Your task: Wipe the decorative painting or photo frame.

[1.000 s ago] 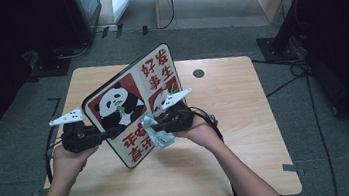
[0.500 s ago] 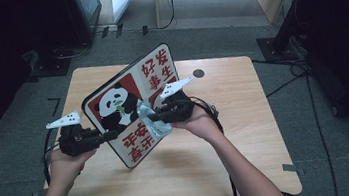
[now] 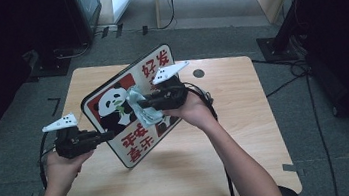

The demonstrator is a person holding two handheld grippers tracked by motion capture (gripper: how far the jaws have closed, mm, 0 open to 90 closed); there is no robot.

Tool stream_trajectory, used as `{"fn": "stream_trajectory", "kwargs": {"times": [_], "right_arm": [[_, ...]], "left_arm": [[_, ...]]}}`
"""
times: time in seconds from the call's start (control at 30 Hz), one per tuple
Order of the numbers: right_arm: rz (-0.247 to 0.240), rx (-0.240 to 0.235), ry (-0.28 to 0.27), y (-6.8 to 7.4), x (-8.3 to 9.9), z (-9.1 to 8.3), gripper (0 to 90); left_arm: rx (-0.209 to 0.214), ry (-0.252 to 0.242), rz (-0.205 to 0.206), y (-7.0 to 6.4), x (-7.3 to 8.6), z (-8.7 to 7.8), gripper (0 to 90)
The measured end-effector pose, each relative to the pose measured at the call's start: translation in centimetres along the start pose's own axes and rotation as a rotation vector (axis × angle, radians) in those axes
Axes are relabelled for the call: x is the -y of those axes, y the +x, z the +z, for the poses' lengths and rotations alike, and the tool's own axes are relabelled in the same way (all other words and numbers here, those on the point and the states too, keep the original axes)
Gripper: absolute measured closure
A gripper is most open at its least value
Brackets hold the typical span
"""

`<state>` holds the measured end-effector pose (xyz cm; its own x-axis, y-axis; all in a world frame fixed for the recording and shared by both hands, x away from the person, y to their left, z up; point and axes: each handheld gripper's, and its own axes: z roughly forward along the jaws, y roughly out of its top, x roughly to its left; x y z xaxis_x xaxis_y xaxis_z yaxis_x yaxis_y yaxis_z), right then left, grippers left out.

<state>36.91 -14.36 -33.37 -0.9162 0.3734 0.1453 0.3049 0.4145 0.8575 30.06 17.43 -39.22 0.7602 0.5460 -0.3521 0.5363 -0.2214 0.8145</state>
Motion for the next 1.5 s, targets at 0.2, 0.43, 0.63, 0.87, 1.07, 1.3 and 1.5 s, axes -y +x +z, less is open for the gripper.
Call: {"fn": "stream_trajectory", "kwargs": {"times": [0.2, 0.43, 0.63, 0.87, 1.07, 1.3, 1.5], "right_arm": [[-0.023, -0.006, -0.008, 0.0, -1.5, 0.2, 80.9], [-0.046, -0.007, -0.027, -0.1, -3.2, 0.4, 80.9], [-0.061, -0.014, -0.019, -0.2, -4.0, 1.0, 80.8], [-0.055, -0.030, -0.026, -0.3, -3.8, 1.1, 80.9], [-0.073, -0.034, -0.016, 0.0, -3.5, 1.4, 80.8], [-0.068, -0.049, -0.010, 0.2, -2.3, 1.9, 80.8], [-0.065, -0.062, 0.007, 0.2, -1.5, 2.2, 80.8]], "left_arm": [[-0.014, -0.002, 0.001, -0.3, 0.1, 0.0, 78.0], [-0.026, -0.002, -0.004, -0.5, 0.1, 0.0, 78.6], [-0.032, -0.002, -0.009, -0.6, 0.1, 0.0, 78.6], [-0.035, 0.000, -0.008, -0.8, 0.1, 0.1, 78.4], [-0.034, 0.010, -0.010, -0.9, 0.0, 0.1, 78.2], [-0.036, 0.017, -0.004, -1.0, -0.1, 0.1, 78.2], [-0.037, 0.017, -0.002, -1.0, -0.1, 0.1, 78.2]]}}
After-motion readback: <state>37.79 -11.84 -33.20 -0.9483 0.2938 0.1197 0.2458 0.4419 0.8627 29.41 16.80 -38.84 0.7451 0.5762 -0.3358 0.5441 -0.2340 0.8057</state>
